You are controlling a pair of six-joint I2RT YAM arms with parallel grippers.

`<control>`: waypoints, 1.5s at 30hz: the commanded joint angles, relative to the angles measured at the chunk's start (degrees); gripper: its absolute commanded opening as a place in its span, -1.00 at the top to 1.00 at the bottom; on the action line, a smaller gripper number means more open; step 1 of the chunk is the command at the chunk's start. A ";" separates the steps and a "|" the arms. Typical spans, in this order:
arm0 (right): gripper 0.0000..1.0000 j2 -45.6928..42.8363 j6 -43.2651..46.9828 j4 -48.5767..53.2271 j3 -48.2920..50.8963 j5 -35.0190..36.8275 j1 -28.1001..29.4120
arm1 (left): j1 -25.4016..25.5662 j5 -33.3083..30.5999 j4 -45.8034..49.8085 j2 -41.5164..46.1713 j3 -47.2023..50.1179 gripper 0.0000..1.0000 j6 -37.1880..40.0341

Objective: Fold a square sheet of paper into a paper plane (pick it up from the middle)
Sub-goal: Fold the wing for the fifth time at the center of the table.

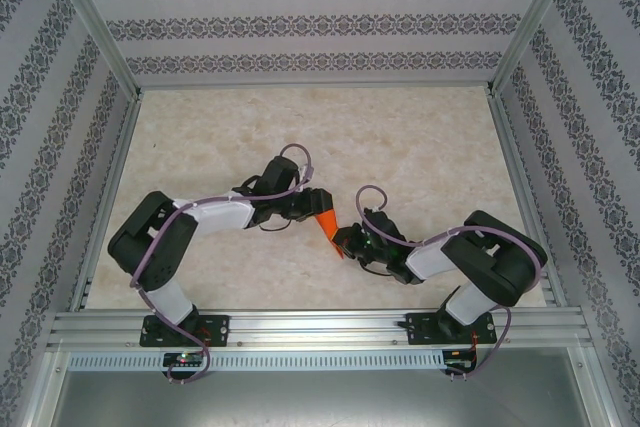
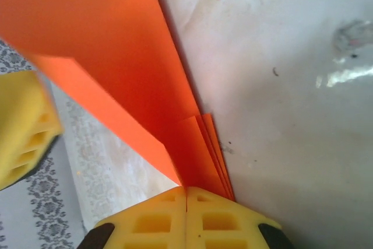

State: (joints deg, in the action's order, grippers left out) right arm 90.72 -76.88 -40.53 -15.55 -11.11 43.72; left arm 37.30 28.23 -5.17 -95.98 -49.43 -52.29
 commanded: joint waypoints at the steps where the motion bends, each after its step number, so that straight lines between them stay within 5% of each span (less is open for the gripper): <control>1: 1.00 1.86 -3.28 -7.30 0.63 -3.06 -0.87 | 0.67 -1.65 -1.52 4.03 1.74 -0.01 1.58; 27: 0.97 0.71 -3.40 -6.31 -0.44 -7.10 -2.31 | 2.80 3.08 -6.08 -5.89 -2.14 -0.02 3.55; 37: 0.58 -4.78 6.50 15.21 -6.14 -1.59 0.68 | 2.80 2.27 -5.16 -7.55 -3.07 -0.02 4.26; 45: 0.72 -3.94 6.54 17.70 -6.21 -0.61 0.84 | 2.85 2.31 -3.76 -7.90 -3.82 -0.02 4.91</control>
State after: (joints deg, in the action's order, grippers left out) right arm 86.41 -71.64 -25.19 -21.61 -13.69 44.16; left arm 39.20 30.20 -7.94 -102.89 -52.05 -49.36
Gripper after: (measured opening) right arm 0.141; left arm 0.511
